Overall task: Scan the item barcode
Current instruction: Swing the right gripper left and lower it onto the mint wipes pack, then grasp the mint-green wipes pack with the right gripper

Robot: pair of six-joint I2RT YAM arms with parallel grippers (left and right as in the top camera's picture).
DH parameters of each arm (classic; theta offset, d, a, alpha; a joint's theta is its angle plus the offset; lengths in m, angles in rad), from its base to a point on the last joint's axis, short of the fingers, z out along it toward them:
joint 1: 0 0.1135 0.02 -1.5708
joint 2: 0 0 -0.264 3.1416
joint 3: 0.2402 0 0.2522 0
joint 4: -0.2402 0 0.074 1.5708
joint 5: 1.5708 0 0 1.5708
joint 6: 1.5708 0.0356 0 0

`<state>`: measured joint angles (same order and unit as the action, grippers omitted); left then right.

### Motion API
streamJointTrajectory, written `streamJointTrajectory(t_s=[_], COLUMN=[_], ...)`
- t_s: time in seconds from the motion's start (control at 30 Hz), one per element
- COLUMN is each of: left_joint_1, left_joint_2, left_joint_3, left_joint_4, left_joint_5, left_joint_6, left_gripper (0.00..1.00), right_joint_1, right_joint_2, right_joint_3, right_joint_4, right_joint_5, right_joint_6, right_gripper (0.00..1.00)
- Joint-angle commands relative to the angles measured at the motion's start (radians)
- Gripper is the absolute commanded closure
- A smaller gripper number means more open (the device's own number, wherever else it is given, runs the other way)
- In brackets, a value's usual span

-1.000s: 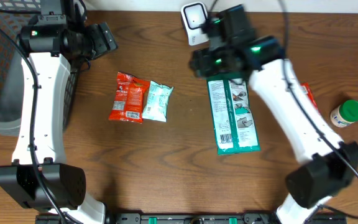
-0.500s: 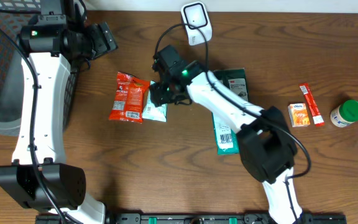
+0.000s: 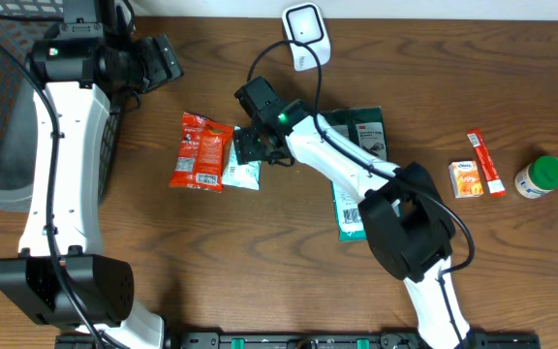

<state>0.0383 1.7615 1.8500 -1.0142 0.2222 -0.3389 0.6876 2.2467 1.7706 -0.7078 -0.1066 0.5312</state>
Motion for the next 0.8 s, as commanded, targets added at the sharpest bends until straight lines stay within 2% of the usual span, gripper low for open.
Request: streamJointTrajectory(t_s=[0.0,0.13,0.3,0.5,0.77], left_joint_1=[0.003,0.003,0.003,0.002,0.003], left_joint_2=[-0.018,-0.018,-0.018,-0.018,-0.018], left_joint_3=[0.024,0.024,0.024,0.024,0.024], left_joint_4=[-0.002,-0.002,-0.002,-0.002,-0.002], left_joint_5=[-0.006,-0.006,-0.006,-0.006,-0.006], left_joint_6=[0.013,0.013,0.013,0.013,0.013], left_gripper=[0.11,0.11,0.11,0.11,0.10], right_joint_1=[0.001,-0.001,-0.013,-0.069,-0.161], right_joint_2=[0.052,0.067,0.067,0.042,-0.022], right_joint_3=[-0.005,-0.005,-0.005,-0.005,-0.005], right_joint_4=[0.000,0.002,-0.011,-0.074,-0.183], right_joint_5=[0.011,-0.011,-0.011,-0.011,-0.036], right_joint_6=[0.071,0.075,0.074,0.069,-0.055], right_gripper=[0.30,0.36,0.50,0.51,0.51])
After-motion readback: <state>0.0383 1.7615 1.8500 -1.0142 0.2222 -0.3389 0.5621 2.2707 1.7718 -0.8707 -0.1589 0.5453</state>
